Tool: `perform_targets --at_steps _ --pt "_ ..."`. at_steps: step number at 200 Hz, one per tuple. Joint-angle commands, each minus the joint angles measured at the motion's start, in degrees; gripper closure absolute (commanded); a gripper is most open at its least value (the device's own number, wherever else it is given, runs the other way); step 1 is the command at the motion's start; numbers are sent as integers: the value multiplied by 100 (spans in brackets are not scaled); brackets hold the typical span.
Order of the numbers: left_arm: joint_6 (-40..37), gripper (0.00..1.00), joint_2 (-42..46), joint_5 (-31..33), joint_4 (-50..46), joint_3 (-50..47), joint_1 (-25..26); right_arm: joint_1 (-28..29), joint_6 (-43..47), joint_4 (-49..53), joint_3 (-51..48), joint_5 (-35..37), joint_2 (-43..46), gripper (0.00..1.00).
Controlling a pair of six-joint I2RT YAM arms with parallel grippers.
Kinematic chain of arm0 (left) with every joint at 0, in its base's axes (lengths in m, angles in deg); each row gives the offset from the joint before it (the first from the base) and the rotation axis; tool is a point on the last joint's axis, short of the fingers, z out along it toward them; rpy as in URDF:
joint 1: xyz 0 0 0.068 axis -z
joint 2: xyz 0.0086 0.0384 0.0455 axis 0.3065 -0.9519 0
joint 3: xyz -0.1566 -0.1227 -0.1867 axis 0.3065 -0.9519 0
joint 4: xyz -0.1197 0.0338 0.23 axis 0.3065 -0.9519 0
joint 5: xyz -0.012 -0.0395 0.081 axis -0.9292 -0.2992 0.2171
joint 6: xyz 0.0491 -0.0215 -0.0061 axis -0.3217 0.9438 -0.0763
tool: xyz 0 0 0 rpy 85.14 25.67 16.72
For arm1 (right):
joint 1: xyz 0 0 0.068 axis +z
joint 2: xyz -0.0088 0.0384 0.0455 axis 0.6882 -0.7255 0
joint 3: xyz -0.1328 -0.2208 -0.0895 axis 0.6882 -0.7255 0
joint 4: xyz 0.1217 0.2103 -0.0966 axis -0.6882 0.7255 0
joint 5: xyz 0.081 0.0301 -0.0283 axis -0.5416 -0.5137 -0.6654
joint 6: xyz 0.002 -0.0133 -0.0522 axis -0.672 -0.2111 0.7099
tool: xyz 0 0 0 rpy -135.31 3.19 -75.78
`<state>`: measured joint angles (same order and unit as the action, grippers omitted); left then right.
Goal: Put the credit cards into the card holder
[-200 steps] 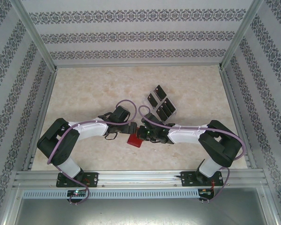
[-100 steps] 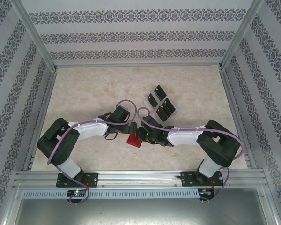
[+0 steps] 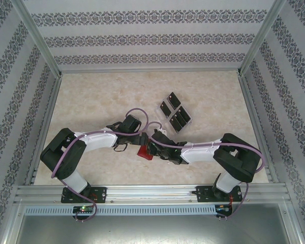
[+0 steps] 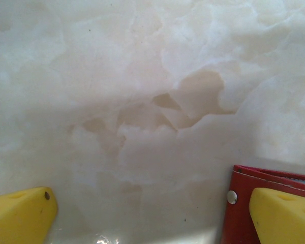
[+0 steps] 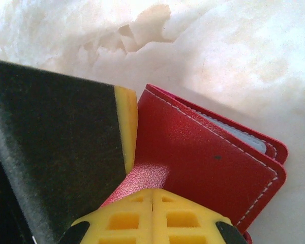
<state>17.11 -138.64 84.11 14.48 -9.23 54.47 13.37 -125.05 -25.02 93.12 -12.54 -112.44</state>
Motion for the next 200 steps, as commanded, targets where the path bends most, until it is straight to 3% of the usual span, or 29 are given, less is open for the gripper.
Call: perform_targets --at_steps 1,83,143,169,200 --pt "131 0 -230 -179 -165 -149 -50 341 88 1495 -263 -166 -308 100" --pt "127 0 -200 -134 -221 -127 -47 934 -58 1866 -343 184 -657 100" --pt "145 0 -183 -115 -225 -135 -50 902 -132 1605 -393 45 -986 100" --pt "152 0 -207 -107 -237 -106 -48 741 35 1649 -286 1 -663 86" --pt "202 0 -226 -103 -271 -37 -50 394 536 2011 113 -103 68 58"
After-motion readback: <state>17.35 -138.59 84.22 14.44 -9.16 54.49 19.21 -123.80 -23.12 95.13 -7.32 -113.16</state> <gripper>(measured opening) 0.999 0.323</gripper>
